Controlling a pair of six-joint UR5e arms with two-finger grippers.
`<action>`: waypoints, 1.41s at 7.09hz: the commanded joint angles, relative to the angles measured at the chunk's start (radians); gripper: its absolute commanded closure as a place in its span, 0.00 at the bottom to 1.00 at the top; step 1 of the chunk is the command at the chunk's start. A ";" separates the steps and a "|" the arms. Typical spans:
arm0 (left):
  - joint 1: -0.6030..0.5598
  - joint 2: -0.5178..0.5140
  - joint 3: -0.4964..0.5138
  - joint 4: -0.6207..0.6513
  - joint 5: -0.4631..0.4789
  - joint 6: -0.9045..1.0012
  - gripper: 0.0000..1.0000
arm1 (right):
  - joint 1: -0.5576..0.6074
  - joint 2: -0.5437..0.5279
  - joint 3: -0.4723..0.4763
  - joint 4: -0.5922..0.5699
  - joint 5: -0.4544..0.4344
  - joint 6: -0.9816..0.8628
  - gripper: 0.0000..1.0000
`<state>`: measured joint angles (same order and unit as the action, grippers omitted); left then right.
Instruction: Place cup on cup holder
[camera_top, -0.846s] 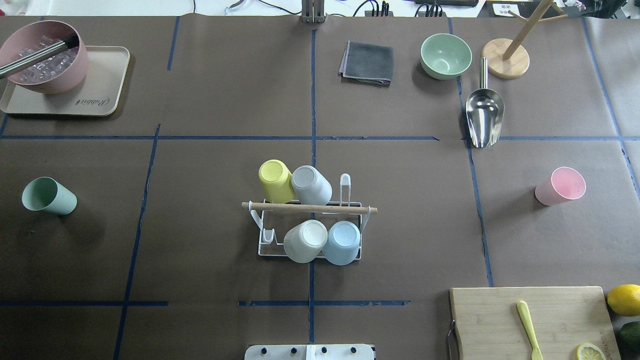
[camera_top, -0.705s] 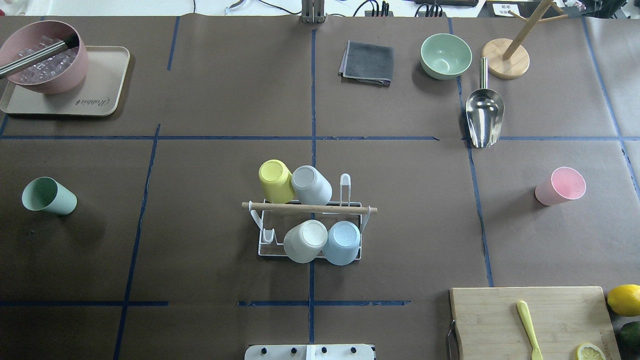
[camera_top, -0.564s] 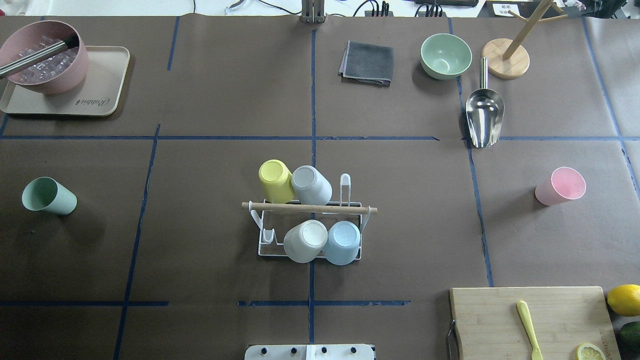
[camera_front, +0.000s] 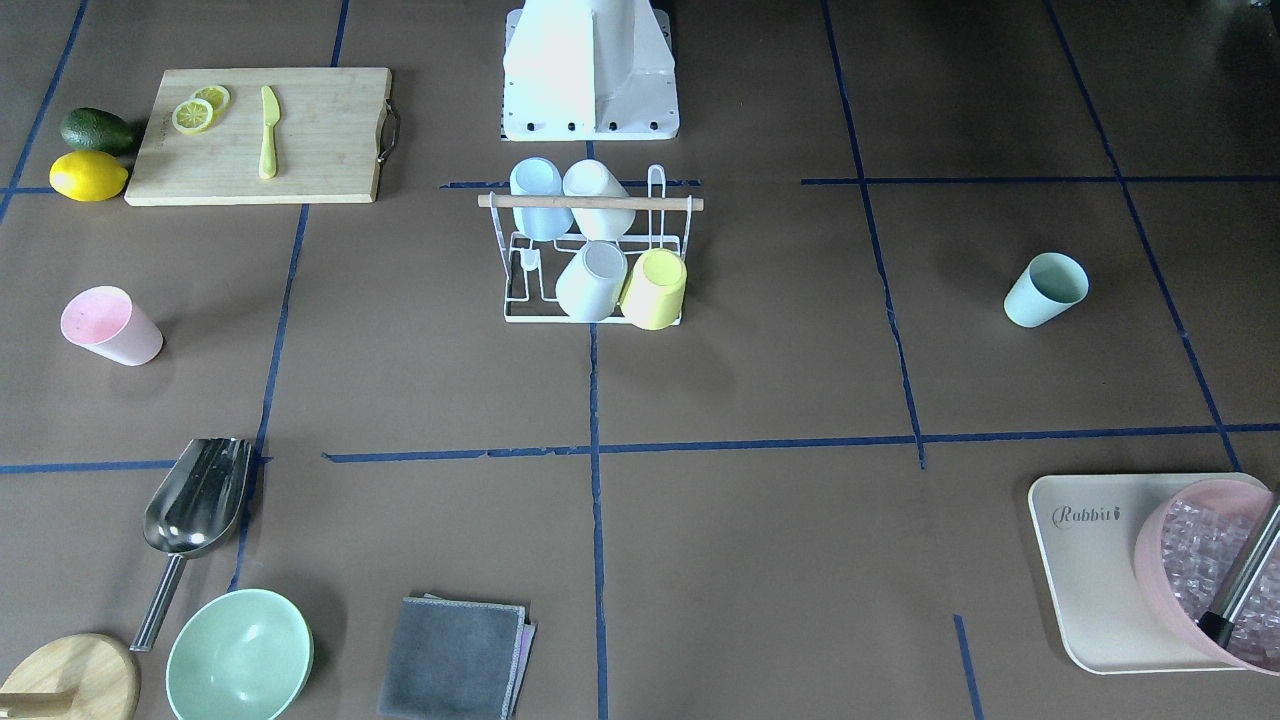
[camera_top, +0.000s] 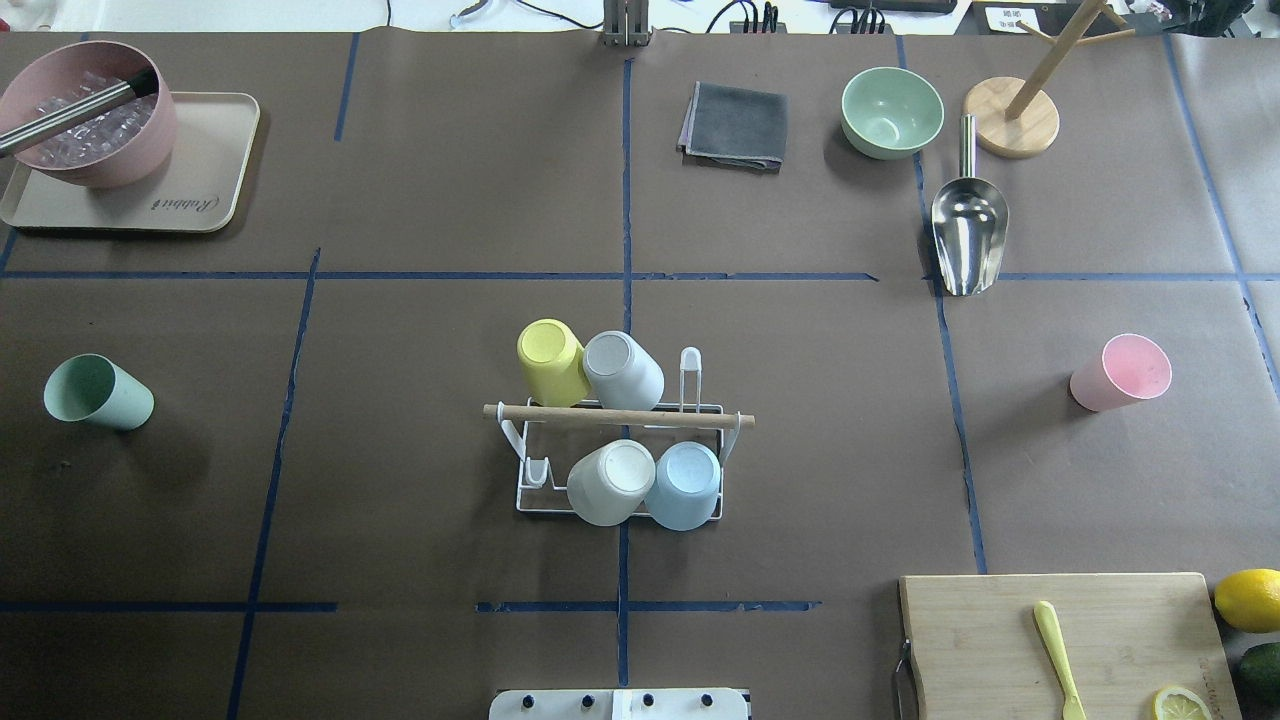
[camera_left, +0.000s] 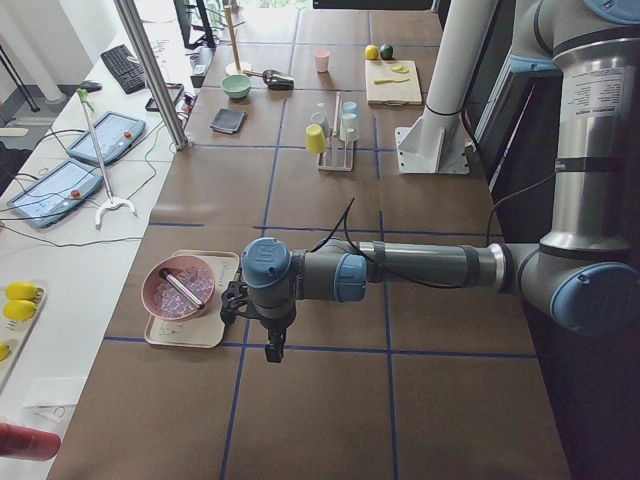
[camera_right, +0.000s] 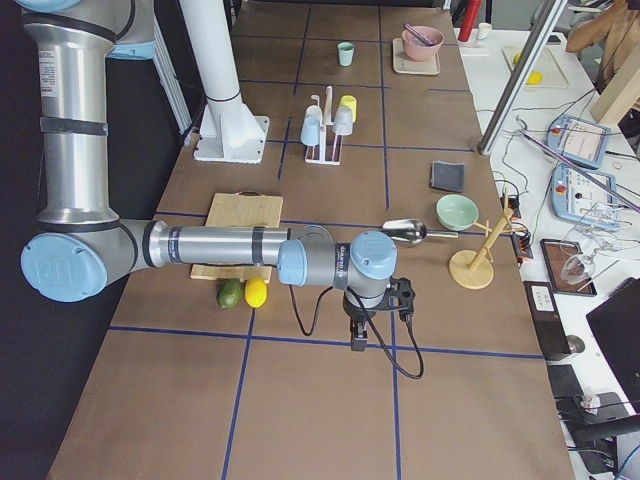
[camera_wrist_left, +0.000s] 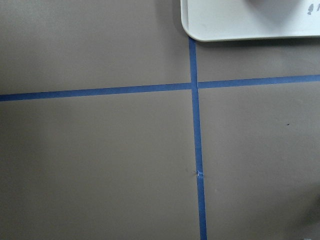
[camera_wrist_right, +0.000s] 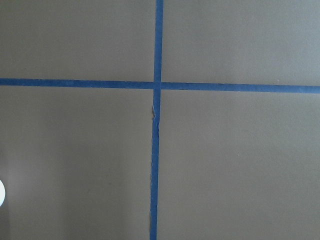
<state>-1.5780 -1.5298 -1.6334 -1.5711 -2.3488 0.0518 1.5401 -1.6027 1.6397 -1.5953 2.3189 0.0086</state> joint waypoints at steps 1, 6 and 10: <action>0.001 -0.015 -0.012 0.012 -0.001 -0.004 0.00 | -0.026 0.071 0.002 -0.078 0.001 0.007 0.00; 0.016 -0.205 -0.097 0.359 0.002 -0.004 0.00 | -0.182 0.367 -0.135 -0.450 0.051 0.007 0.00; 0.226 -0.352 -0.071 0.443 0.002 -0.003 0.00 | -0.258 0.512 -0.348 -0.606 0.122 0.005 0.00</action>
<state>-1.4079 -1.8287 -1.7040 -1.1738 -2.3445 0.0490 1.3019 -1.1357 1.3610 -2.1709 2.4348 0.0150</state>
